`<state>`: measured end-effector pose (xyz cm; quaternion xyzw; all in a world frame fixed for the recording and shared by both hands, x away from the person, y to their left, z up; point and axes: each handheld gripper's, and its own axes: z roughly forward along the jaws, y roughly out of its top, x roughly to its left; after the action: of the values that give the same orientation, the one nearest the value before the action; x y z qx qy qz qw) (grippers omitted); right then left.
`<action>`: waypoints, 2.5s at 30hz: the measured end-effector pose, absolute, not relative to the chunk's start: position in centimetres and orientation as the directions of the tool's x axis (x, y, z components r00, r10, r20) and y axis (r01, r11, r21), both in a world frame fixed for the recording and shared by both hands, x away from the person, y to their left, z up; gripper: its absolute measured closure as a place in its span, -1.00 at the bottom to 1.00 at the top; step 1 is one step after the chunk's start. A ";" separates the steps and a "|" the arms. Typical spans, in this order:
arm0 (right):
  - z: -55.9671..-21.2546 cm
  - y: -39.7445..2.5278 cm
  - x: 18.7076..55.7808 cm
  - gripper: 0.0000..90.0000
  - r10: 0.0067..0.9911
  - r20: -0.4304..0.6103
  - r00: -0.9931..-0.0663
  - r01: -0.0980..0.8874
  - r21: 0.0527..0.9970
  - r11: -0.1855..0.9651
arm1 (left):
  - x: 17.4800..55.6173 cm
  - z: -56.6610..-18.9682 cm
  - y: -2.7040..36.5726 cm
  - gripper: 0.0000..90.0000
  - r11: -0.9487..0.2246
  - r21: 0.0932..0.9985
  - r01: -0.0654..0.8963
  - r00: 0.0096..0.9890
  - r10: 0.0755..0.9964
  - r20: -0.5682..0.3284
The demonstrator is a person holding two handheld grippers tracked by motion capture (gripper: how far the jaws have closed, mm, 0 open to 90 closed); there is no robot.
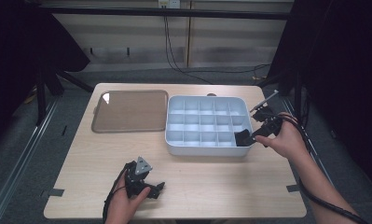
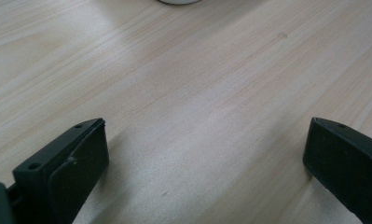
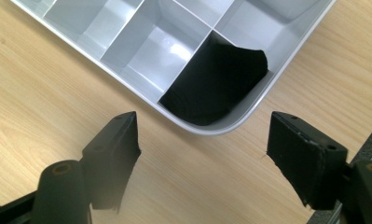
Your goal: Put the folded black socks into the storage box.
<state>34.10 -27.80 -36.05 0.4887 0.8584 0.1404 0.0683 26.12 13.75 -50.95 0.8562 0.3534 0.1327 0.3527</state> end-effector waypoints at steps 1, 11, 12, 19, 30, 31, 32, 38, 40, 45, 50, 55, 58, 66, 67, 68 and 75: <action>-36.0 -27.8 34.0 -0.46 0.858 0.027 -0.514 0.820 0.311 0.481 | 26.1 -50.9 13.8 -1.00 -0.501 0.697 0.513 0.714 0.699 -0.022; -36.4 -28.1 32.6 -0.48 0.853 0.038 -0.521 0.813 0.325 0.483 | 26.1 -50.9 13.8 -1.00 -0.511 0.692 0.510 0.719 0.694 -0.017; -36.5 -28.2 32.4 -0.49 0.851 0.044 -0.523 0.812 0.331 0.482 | 26.1 -50.9 13.8 -1.00 -0.510 0.692 0.510 0.719 0.695 -0.018; -37.6 -28.5 31.6 -0.49 0.854 0.050 -0.518 0.817 0.323 0.477 | 26.1 -50.9 13.8 -1.00 -0.511 0.691 0.510 0.719 0.695 -0.018; -38.8 -28.6 30.4 -0.49 0.850 0.073 -0.522 0.814 0.339 0.471 | 26.1 -50.9 13.8 -1.00 -0.511 0.692 0.510 0.719 0.695 -0.018; -39.0 -28.6 30.2 -0.49 0.851 0.073 -0.520 0.816 0.336 0.470 | 26.1 -50.9 13.8 -1.00 -0.512 0.691 0.510 0.720 0.694 -0.017; -39.2 -28.6 30.1 -0.49 0.849 0.070 -0.524 0.813 0.340 0.473 | 26.1 -50.9 13.8 -1.00 -0.511 0.692 0.510 0.720 0.694 -0.017; -40.1 -28.8 29.6 -0.49 0.851 0.091 -0.517 0.814 0.358 0.456 | 26.1 -50.9 13.8 -1.00 -0.511 0.692 0.510 0.720 0.694 -0.017; -40.4 -28.8 29.4 -0.49 0.853 0.091 -0.514 0.817 0.355 0.454 | 26.1 -50.9 13.8 -1.00 -0.511 0.692 0.510 0.719 0.694 -0.017; -41.4 -28.8 28.9 -0.48 0.855 0.099 -0.509 0.818 0.365 0.445 | 26.1 -50.9 13.8 -1.00 -0.512 0.691 0.510 0.720 0.694 -0.017; -42.3 -28.7 28.4 -0.48 0.858 0.097 -0.504 0.817 0.376 0.438 | 26.1 -50.9 13.8 -1.00 -0.511 0.691 0.510 0.719 0.695 -0.017; -43.4 -28.8 27.8 -0.48 0.862 0.116 -0.493 0.817 0.402 0.413 | 26.1 -50.9 13.8 -1.00 -0.511 0.692 0.510 0.719 0.695 -0.017; -44.1 -28.9 27.6 -0.48 0.862 0.123 -0.491 0.818 0.404 0.409 | 26.1 -50.9 13.8 -1.00 -0.511 0.692 0.510 0.720 0.694 -0.017; -45.8 -29.0 27.0 -0.47 0.869 0.137 -0.475 0.818 0.433 0.379 | 26.1 -50.9 13.8 -1.00 -0.511 0.692 0.510 0.720 0.694 -0.017; -45.9 -29.0 26.9 -0.46 0.869 0.136 -0.475 0.815 0.439 0.377 | 26.1 -50.9 13.8 -1.00 -0.511 0.692 0.510 0.720 0.694 -0.017; -46.0 -29.0 26.8 -0.46 0.870 0.134 -0.474 0.814 0.445 0.375 | 26.1 -50.9 13.8 -1.00 -0.512 0.692 0.510 0.720 0.694 -0.017; -46.9 -29.0 26.4 -0.45 0.873 0.134 -0.469 0.809 0.463 0.364 | 26.1 -50.9 13.8 -1.00 -0.511 0.692 0.510 0.719 0.694 -0.017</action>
<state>26.35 -28.96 -46.87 0.5107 0.8230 0.2395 0.0670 26.13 13.81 -50.91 0.8591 0.3505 0.1322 0.3487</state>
